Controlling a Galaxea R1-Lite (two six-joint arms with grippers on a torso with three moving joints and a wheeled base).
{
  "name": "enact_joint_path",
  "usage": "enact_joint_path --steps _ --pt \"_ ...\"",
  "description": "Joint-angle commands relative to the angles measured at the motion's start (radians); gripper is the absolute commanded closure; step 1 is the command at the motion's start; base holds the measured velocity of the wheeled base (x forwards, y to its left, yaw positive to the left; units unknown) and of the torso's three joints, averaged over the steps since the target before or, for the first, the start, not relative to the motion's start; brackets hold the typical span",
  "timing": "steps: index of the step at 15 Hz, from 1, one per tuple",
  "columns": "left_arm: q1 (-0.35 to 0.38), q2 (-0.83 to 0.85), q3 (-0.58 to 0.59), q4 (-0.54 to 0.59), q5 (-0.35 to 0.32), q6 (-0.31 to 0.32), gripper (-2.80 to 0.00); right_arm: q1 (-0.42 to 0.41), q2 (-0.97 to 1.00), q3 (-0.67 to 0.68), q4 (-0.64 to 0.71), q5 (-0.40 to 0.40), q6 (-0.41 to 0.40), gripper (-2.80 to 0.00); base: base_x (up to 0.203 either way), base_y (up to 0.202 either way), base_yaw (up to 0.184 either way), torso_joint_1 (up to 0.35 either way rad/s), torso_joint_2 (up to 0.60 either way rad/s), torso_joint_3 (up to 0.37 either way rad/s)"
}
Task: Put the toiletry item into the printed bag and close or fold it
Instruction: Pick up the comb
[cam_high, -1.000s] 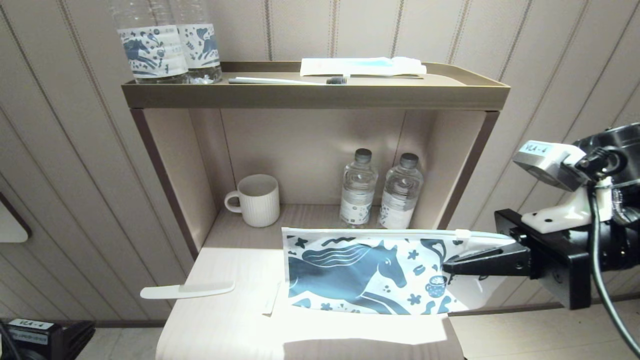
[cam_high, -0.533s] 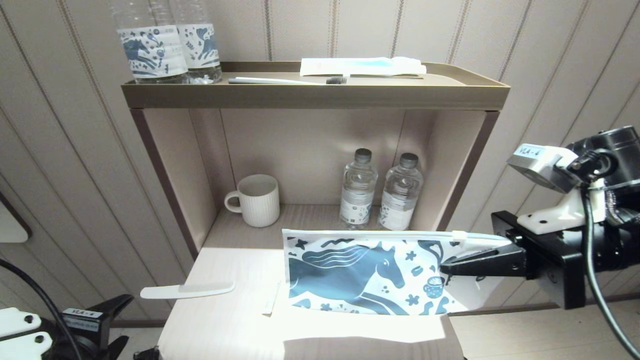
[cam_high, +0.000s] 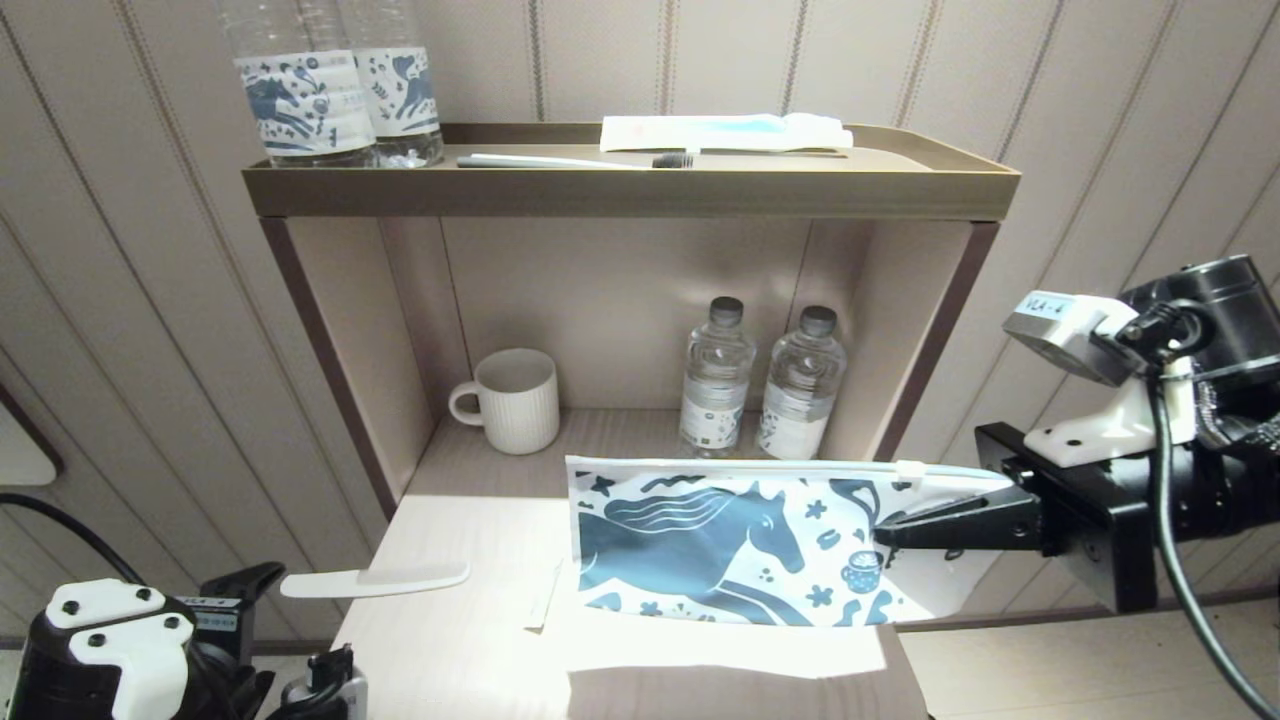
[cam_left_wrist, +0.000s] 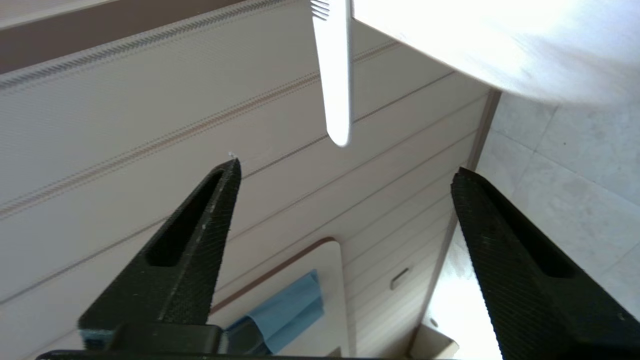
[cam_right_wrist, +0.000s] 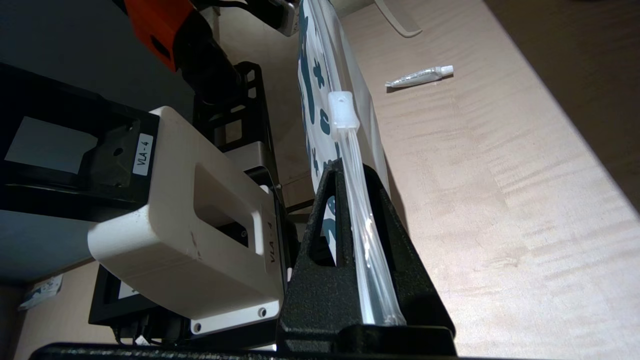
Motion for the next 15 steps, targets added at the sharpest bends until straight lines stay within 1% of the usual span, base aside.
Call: enact_joint_path --steps 1,5,6,9,10,11,12,15 --pt "0.018 0.068 -0.005 -0.028 0.003 0.004 -2.8 0.001 0.003 -0.001 0.002 0.007 -0.002 0.0 0.0 0.0 0.0 0.0 0.0 0.0" --pt "0.036 0.187 0.008 -0.183 0.003 0.002 -2.8 -0.001 0.01 -0.001 0.002 0.006 -0.003 0.0 0.0 0.0 0.0 0.0 0.0 0.0" --pt "0.041 0.203 0.009 -0.203 0.003 0.002 -2.8 -0.001 0.012 -0.001 0.002 0.006 -0.003 0.0 0.0 0.0 0.0 0.0 0.0 0.0" --pt "0.058 0.215 -0.004 -0.207 0.0 0.001 -2.8 -0.001 0.013 -0.001 0.002 0.006 -0.003 0.0 0.0 0.0 0.0 0.0 0.0 0.0" --pt "0.064 0.226 -0.006 -0.209 -0.011 0.001 -2.3 0.0 0.018 -0.002 -0.001 0.006 -0.003 0.0 0.0 0.0 0.0 0.0 0.0 0.0" --pt "0.067 0.239 -0.004 -0.219 -0.02 -0.001 0.0 0.001 0.019 -0.002 -0.006 0.007 -0.003 0.0 0.0 0.0 0.0 0.0 0.0 0.0" --pt "0.068 0.251 0.005 -0.243 -0.027 -0.013 0.0 0.001 0.02 -0.002 -0.008 0.007 -0.003 0.0 0.0 0.0 0.0 0.0 0.0 0.0" --pt "0.068 0.292 0.017 -0.314 -0.032 -0.016 0.0 -0.001 0.024 -0.004 -0.009 0.007 -0.005 0.0 0.0 0.0 0.0 0.0 0.0 0.0"
